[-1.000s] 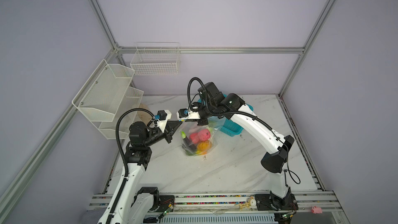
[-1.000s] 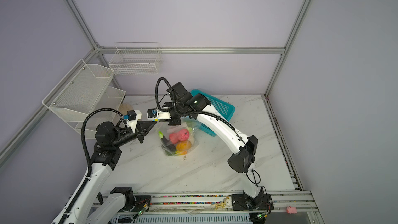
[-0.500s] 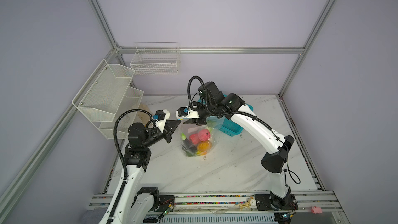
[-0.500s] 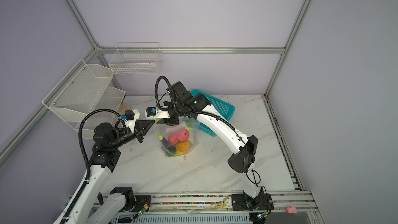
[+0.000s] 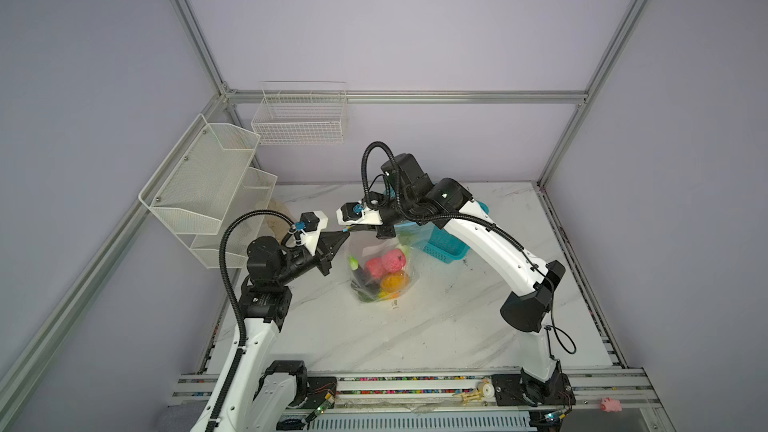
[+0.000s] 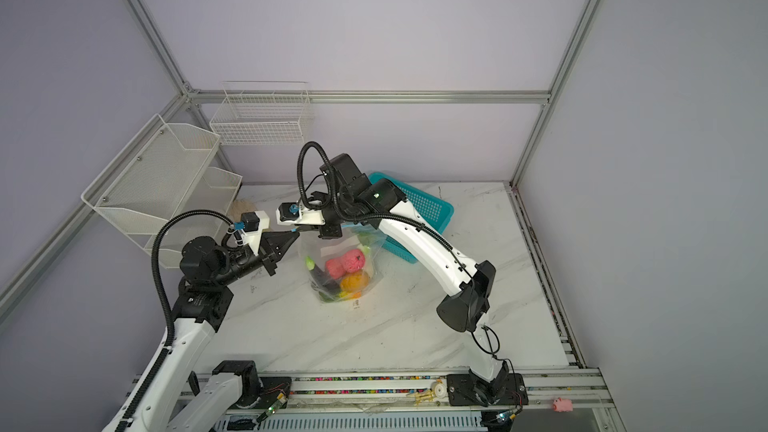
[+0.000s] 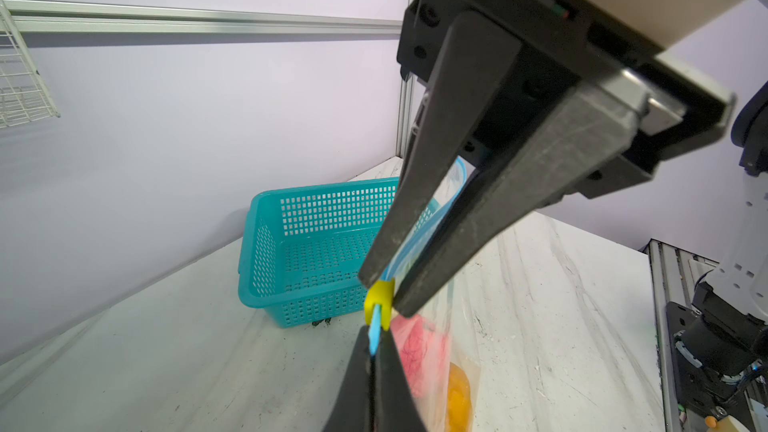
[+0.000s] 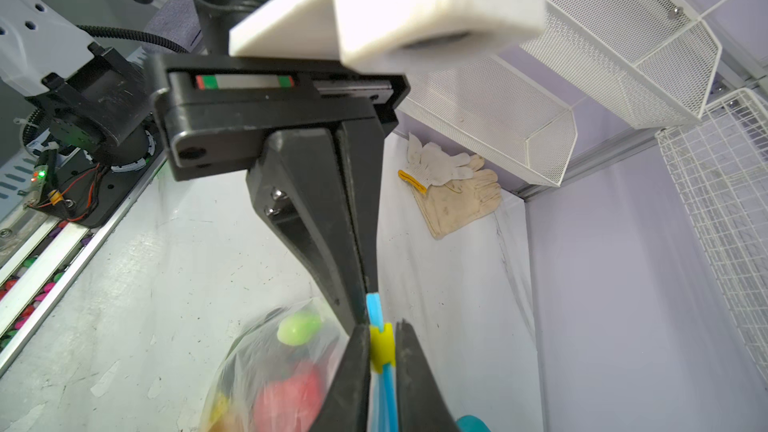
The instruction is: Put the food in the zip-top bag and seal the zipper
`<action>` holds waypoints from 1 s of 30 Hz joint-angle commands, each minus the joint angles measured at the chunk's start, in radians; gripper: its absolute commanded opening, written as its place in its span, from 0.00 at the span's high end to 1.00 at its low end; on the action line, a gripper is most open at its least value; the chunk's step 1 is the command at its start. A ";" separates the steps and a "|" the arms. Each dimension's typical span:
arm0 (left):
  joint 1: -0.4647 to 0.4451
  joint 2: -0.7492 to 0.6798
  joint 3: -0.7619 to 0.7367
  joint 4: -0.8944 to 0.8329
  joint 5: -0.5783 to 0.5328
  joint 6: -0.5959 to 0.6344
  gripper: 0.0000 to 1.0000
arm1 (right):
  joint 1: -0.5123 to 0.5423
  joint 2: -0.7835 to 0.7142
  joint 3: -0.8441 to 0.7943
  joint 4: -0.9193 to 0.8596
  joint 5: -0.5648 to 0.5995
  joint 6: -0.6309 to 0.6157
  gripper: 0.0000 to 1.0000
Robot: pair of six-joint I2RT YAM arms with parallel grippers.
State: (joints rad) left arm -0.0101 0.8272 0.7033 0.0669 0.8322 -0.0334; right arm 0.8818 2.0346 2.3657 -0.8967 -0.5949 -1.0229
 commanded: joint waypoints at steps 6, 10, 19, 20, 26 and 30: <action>-0.007 -0.014 0.030 0.053 -0.004 0.006 1.00 | 0.005 0.025 0.022 -0.028 0.001 -0.009 0.79; -0.007 -0.014 0.030 0.051 -0.006 0.007 1.00 | 0.005 0.032 0.021 -0.031 0.004 -0.012 0.77; -0.007 -0.013 0.029 0.046 -0.019 0.007 1.00 | 0.005 0.023 0.021 -0.036 0.013 -0.020 0.84; -0.007 -0.015 0.030 0.044 -0.025 0.004 1.00 | 0.005 0.023 0.021 -0.036 0.015 -0.020 0.86; -0.006 -0.033 0.021 0.033 -0.065 -0.004 1.00 | 0.004 0.014 0.016 -0.036 0.040 -0.025 0.91; -0.006 -0.040 0.015 0.028 -0.077 0.003 1.00 | 0.003 0.012 0.019 -0.039 0.063 -0.030 0.91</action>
State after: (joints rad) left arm -0.0139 0.8135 0.7029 0.0437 0.7769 -0.0334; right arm 0.8818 2.0548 2.3657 -0.9031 -0.5591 -1.0313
